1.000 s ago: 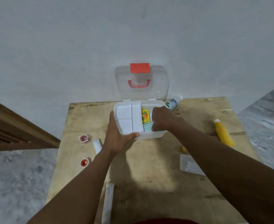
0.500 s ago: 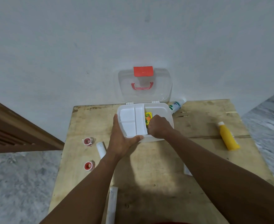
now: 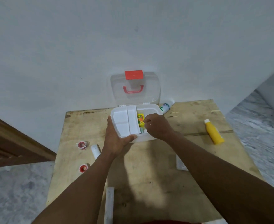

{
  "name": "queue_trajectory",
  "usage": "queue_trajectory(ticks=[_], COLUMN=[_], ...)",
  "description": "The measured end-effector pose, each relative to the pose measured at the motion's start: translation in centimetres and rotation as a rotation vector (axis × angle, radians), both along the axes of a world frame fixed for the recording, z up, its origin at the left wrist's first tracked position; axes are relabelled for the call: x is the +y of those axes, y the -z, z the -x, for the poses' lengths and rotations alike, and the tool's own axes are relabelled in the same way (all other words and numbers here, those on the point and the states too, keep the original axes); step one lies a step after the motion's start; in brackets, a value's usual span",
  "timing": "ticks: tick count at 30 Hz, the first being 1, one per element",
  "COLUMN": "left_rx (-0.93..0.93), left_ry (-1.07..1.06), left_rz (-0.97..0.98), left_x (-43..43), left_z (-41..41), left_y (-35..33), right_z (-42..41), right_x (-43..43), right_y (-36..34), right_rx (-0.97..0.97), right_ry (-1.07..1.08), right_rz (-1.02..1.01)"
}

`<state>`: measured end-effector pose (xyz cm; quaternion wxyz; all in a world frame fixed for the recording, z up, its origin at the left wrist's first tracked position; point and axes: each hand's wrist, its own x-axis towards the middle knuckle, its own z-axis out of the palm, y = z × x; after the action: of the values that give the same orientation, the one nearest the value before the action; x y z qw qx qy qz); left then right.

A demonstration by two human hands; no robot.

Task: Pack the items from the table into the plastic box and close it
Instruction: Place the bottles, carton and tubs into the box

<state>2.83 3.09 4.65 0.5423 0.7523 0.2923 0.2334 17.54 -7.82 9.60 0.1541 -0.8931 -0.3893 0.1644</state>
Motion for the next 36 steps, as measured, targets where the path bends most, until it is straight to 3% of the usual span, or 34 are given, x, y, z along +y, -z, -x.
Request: queue_trajectory(ticks=[3, 7, 16, 21, 30, 36], left_rx=[0.008, 0.054, 0.193, 0.182, 0.208, 0.204], left_ry=[0.002, 0.015, 0.025, -0.012, 0.029, 0.022], left_rz=[-0.002, -0.015, 0.002, 0.02, -0.01, 0.016], left_x=[0.2, 0.2, 0.8, 0.6, 1.0, 0.1], left_z=[0.2, 0.1, 0.0, -0.5, -0.6, -0.5], left_y=[0.3, 0.2, 0.4, 0.8, 0.2, -0.1], right_z=[0.6, 1.4, 0.6, -0.3, -1.0, -1.4], right_x=[-2.7, -7.1, -17.2, -21.0, -22.9, -22.6], right_y=[-0.7, -0.7, 2.2, 3.4, 5.8, 3.9], right_rx=[-0.016, -0.041, -0.009, 0.025, -0.028, -0.047], right_ry=[0.126, 0.176, 0.142, 0.081, 0.021, 0.004], right_rz=[-0.121, -0.11, 0.25, 0.394, 0.295, 0.204])
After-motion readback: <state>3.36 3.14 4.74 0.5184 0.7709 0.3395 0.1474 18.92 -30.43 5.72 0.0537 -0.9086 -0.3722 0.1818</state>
